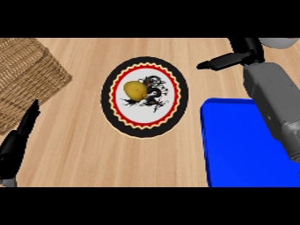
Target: Pick the lemon from the tray and place it in the plate
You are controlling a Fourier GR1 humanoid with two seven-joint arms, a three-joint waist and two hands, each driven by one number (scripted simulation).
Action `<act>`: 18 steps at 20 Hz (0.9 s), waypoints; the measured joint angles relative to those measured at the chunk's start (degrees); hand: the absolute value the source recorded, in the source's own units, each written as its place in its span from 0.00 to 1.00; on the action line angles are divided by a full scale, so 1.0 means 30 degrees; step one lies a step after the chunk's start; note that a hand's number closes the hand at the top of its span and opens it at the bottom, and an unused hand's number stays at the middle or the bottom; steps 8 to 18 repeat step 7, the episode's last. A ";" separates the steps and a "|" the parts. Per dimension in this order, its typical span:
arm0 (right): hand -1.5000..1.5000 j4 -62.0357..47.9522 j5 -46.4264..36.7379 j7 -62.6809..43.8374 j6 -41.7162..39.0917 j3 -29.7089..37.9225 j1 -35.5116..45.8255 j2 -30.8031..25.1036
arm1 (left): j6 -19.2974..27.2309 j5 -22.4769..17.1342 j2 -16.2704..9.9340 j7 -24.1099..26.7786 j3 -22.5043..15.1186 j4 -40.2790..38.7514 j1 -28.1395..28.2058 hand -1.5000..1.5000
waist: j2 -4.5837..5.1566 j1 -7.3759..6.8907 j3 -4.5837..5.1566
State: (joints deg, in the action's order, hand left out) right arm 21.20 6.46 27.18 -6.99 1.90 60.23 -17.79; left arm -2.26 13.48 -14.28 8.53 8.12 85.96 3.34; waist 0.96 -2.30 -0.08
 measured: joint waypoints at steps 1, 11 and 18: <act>0.00 -0.0361 -0.0090 0.0623 -0.0269 0.0069 -0.0067 -0.0242 | 0.0178 0.0167 0.0234 -0.0090 -0.0184 -0.0099 -0.0152 0.50 | 0.0029 -0.0037 -0.0002; 0.00 -0.2355 -0.0538 0.2654 -0.1828 0.0456 0.0041 -0.1801 | -0.0179 -0.0004 0.0016 -0.0279 -0.0030 0.0074 -0.0358 0.50 | 0.0088 -0.0215 -0.0011; 0.00 -0.2355 -0.0538 0.2654 -0.1828 0.0456 0.0041 -0.1801 | -0.0179 -0.0004 0.0016 -0.0279 -0.0030 0.0074 -0.0358 0.50 | 0.0088 -0.0215 -0.0011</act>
